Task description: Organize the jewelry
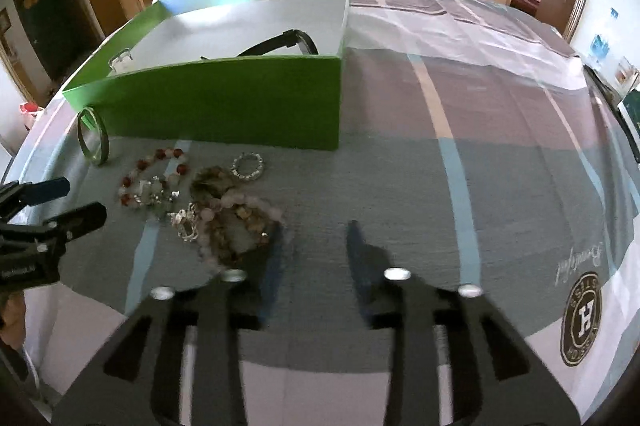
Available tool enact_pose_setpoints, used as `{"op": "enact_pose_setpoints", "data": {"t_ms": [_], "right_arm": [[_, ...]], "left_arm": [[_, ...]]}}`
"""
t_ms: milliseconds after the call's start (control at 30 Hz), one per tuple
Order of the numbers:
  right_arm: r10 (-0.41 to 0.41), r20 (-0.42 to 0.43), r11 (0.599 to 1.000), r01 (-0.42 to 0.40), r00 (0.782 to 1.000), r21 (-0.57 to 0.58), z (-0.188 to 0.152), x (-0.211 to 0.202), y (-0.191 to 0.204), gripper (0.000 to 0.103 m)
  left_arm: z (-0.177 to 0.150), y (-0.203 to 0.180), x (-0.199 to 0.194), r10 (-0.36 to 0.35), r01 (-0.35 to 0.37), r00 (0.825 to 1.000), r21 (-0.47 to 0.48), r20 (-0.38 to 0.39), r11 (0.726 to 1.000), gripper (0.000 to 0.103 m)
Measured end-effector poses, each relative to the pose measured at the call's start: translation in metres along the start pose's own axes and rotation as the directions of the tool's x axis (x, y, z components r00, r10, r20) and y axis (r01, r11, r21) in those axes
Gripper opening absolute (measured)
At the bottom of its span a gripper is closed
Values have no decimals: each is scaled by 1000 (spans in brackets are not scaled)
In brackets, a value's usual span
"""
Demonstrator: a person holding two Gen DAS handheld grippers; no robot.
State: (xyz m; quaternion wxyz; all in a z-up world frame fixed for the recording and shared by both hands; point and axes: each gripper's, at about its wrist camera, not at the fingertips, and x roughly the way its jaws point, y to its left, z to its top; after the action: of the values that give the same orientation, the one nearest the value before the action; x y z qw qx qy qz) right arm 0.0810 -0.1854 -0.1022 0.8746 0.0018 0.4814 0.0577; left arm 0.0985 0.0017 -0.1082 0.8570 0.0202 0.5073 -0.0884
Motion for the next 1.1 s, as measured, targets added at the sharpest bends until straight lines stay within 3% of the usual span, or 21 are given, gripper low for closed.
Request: {"op": "enact_pose_setpoints", "data": {"t_ms": [300, 367, 433, 467, 500, 733, 967, 1067, 1100], "right_arm": [[77, -15, 997, -78, 997, -30, -4, 3, 12, 40], [57, -6, 997, -57, 998, -50, -5, 4, 15, 40], [37, 5, 996, -36, 999, -81, -8, 3, 22, 26], [42, 6, 995, -41, 999, -93, -9, 3, 25, 13], [46, 5, 994, -46, 999, -100, -9, 3, 27, 10], [45, 14, 993, -43, 999, -109, -11, 3, 29, 10], [47, 19, 994, -45, 999, -102, -12, 2, 30, 9], [57, 14, 994, -55, 998, -94, -11, 2, 29, 8], [58, 13, 994, -56, 998, -93, -11, 2, 29, 8]], "left_arm": [[8, 24, -1, 23, -22, 1000, -66, 16, 998, 86], [12, 36, -1, 33, -31, 999, -101, 21, 994, 86], [17, 46, 1, 43, -40, 999, -127, 21, 991, 86], [20, 52, 2, 50, -46, 998, -143, 23, 989, 86], [22, 55, 3, 53, -49, 998, -152, 25, 987, 86], [32, 55, 6, -4, 12, 999, -166, 50, 986, 86], [41, 40, 22, 21, -14, 999, -133, 49, 991, 87], [41, 40, 27, 43, -39, 998, -123, 35, 992, 59], [40, 42, 27, 46, -40, 998, -128, 40, 991, 60]]}}
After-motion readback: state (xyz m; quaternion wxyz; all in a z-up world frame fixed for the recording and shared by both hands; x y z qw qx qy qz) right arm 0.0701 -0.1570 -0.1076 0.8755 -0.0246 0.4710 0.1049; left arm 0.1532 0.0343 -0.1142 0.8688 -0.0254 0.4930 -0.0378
